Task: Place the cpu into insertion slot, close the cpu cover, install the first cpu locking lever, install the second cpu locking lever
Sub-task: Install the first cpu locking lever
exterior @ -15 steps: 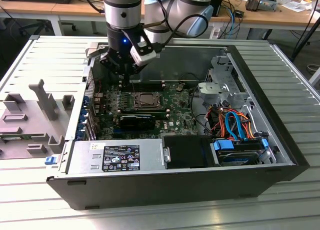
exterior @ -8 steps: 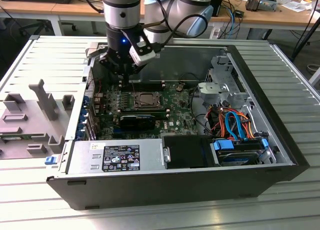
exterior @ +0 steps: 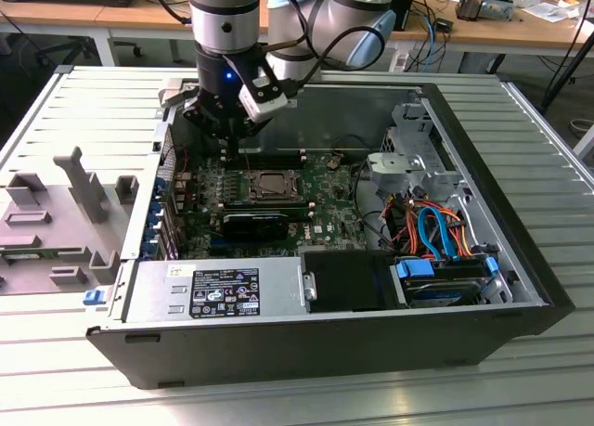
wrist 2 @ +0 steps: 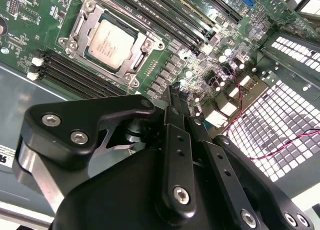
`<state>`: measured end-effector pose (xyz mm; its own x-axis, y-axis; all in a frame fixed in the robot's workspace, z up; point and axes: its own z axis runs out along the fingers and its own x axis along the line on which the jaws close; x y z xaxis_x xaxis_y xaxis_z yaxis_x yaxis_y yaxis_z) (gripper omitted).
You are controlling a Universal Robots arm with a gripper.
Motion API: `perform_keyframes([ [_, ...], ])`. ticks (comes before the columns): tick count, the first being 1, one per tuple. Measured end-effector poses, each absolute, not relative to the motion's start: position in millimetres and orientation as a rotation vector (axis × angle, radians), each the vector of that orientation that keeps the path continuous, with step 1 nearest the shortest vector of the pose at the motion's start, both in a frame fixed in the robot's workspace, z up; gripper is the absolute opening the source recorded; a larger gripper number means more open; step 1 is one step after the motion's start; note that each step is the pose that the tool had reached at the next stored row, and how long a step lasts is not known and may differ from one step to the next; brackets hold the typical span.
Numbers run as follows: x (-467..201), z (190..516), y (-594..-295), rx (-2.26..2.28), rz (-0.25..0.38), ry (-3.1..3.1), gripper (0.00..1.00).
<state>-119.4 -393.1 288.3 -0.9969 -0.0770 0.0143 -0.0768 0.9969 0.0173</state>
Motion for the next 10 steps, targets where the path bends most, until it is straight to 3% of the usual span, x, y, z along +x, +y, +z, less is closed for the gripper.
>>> perform_keyframes([
  [10,-120.4,286.3,-393.1,0.120,-0.027,-3.124,0.11],
])
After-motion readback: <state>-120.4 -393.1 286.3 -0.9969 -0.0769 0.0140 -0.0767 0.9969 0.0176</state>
